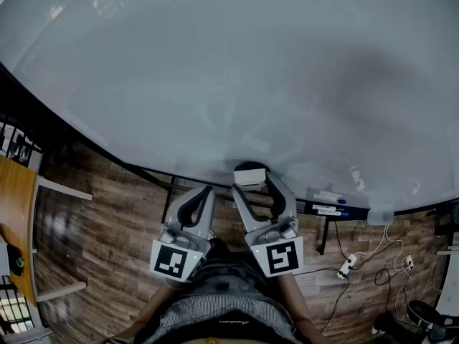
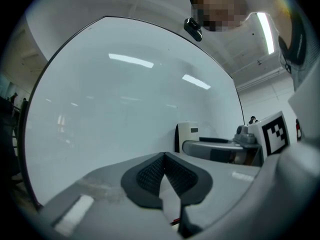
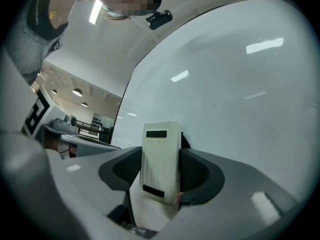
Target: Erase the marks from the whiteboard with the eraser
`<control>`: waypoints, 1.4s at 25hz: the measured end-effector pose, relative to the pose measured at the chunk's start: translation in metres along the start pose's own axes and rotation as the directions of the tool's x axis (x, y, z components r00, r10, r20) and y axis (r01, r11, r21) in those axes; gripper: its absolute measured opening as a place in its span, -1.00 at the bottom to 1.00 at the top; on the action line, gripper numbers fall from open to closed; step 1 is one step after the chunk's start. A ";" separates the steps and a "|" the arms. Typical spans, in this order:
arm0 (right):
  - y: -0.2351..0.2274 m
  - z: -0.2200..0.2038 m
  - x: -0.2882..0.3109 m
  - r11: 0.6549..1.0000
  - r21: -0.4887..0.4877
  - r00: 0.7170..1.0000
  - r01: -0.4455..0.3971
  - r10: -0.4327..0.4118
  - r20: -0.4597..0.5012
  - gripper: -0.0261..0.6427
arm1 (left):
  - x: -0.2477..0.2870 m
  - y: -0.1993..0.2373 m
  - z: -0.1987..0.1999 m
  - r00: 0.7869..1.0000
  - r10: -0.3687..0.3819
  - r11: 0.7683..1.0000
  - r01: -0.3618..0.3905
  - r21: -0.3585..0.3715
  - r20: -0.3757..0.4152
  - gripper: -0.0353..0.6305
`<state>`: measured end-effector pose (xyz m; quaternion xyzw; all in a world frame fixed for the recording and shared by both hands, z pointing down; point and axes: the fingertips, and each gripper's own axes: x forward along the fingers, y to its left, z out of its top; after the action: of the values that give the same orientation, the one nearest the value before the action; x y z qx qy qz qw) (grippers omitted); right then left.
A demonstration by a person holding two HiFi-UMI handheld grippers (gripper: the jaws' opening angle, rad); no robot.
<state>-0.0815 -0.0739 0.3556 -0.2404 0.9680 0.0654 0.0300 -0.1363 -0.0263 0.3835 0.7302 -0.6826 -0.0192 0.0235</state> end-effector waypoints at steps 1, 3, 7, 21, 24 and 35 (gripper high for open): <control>0.004 -0.001 0.004 1.000 -0.003 1.000 -0.003 0.003 -0.001 -0.20 | -0.003 0.005 0.000 1.000 0.003 1.000 -0.003 0.001 0.001 -0.88; 0.011 -0.004 0.012 1.000 -0.004 1.000 -0.004 0.004 0.000 -0.20 | -0.009 0.015 -0.001 1.000 0.006 1.000 -0.006 0.006 0.002 -0.88; 0.023 -0.007 0.024 1.000 0.014 1.000 0.011 -0.011 0.001 -0.20 | -0.023 0.033 -0.001 1.000 0.017 1.000 -0.017 0.005 -0.003 -0.88; 0.025 -0.002 0.025 0.999 0.008 0.998 -0.051 0.051 0.026 -0.20 | -0.017 0.045 0.003 0.996 0.090 0.996 -0.090 -0.016 0.014 -0.88; 0.025 0.001 0.022 0.997 0.025 0.997 -0.076 0.076 0.010 -0.20 | -0.014 0.039 0.008 0.993 0.119 0.993 -0.119 -0.026 -0.004 -0.88; 0.027 0.002 0.024 0.987 0.063 0.989 -0.145 0.143 0.030 -0.20 | -0.016 0.038 0.002 0.975 0.220 0.975 -0.221 -0.035 -0.026 -0.88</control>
<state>-0.1153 -0.0614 0.3541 -0.1680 0.9840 0.0387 0.0450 -0.1756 -0.0133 0.3833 0.6495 -0.7587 -0.0211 0.0466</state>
